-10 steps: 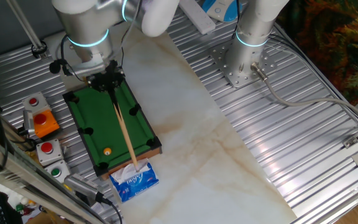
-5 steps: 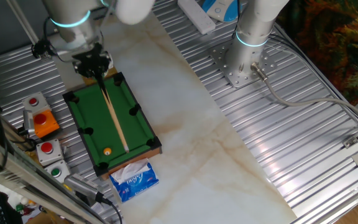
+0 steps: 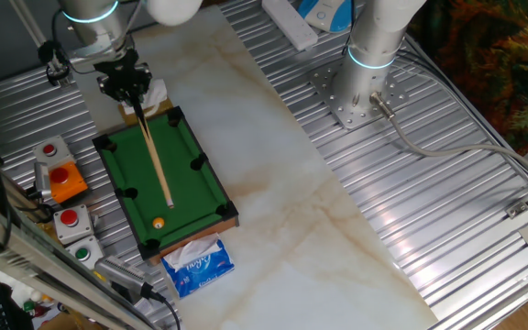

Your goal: Hit the pool ball

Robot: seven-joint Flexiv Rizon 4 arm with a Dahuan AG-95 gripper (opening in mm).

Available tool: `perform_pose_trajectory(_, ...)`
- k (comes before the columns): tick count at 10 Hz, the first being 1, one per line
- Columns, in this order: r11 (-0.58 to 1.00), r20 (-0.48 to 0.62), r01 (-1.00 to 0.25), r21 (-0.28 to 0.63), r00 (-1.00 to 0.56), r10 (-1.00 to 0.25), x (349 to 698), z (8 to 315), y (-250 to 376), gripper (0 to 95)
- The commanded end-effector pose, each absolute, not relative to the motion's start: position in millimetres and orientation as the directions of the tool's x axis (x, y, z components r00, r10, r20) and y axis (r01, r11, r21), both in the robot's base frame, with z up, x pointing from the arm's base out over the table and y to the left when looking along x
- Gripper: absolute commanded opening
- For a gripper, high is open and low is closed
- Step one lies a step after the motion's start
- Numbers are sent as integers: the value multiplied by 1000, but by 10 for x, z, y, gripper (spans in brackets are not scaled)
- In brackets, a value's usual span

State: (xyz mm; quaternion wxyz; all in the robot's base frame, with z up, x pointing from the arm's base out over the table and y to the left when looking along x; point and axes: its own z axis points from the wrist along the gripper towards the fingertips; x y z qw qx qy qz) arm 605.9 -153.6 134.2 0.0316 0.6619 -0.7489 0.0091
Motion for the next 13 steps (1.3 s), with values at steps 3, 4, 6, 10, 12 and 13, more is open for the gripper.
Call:
perform_pose_trajectory(3,275,125,-960,59,-266,-956,6053,1315,-1750,0)
perform_pose_trajectory(4,278,130,-959,60,-269,-954,6054,1293,-1795,0)
perform_pose_trajectory(6,260,125,-963,69,-250,-960,6045,1259,-1900,0)
perform_pose_trajectory(10,230,123,-971,70,-221,-967,5846,1164,-1937,0)
perform_pose_trajectory(12,234,134,-970,68,-224,-965,5791,1131,-1946,0)
perform_pose_trajectory(13,239,145,-969,67,-227,-963,5779,1094,-1950,0)
